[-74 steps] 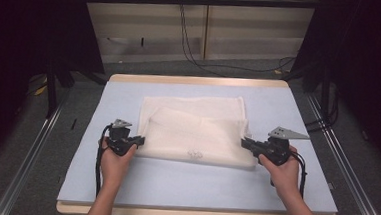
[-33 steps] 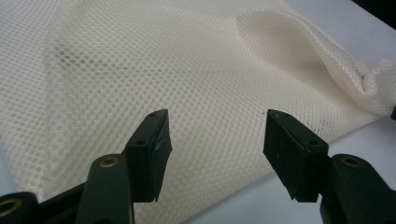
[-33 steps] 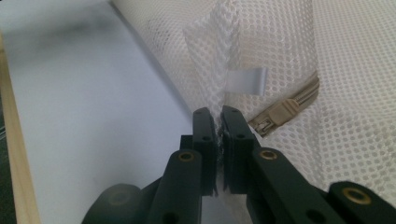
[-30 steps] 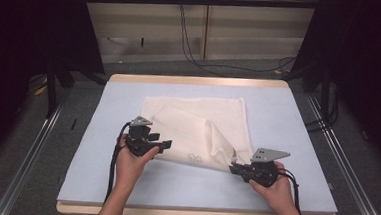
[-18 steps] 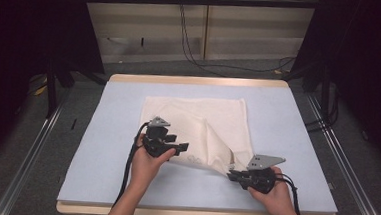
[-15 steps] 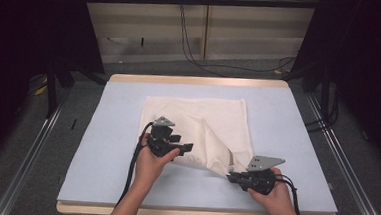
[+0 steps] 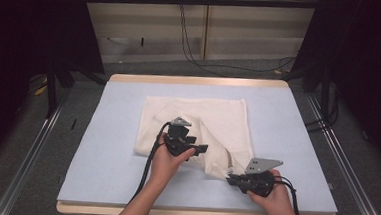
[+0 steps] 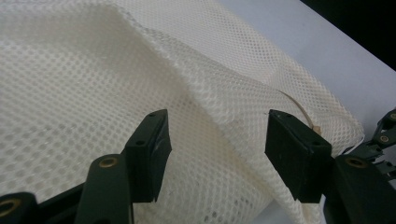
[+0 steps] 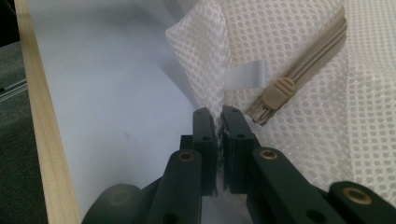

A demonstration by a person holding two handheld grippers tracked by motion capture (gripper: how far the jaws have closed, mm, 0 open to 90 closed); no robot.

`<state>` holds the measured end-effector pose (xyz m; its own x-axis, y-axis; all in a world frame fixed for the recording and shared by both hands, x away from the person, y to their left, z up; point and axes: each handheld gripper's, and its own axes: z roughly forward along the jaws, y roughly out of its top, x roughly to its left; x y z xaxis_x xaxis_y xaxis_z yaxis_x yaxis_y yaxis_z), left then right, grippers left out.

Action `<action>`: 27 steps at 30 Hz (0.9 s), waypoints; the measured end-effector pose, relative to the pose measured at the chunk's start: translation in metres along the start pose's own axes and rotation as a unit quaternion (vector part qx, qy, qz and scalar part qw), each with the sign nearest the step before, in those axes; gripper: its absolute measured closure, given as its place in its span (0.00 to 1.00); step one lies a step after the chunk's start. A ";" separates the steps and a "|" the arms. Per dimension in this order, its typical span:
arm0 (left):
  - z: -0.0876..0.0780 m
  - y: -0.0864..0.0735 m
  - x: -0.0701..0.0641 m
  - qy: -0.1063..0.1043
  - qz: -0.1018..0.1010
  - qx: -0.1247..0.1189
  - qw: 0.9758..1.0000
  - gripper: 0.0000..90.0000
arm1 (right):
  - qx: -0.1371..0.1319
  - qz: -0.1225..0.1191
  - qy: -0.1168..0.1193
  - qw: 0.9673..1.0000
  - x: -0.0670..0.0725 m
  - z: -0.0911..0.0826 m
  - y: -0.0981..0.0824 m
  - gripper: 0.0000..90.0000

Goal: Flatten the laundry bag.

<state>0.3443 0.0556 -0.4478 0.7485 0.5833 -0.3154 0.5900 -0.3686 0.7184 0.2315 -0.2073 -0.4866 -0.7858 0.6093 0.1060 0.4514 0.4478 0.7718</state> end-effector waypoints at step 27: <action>-0.003 -0.005 -0.006 -0.017 0.022 0.017 0.999 0.97 | -0.040 0.031 -0.003 0.999 -0.006 -0.028 0.013 0.71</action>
<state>0.3357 0.0562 -0.4478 0.7836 0.5408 -0.3057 0.5656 -0.4176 0.7111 0.2300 -0.2232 -0.4591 -0.7549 0.6379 0.1526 0.4643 0.3554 0.8113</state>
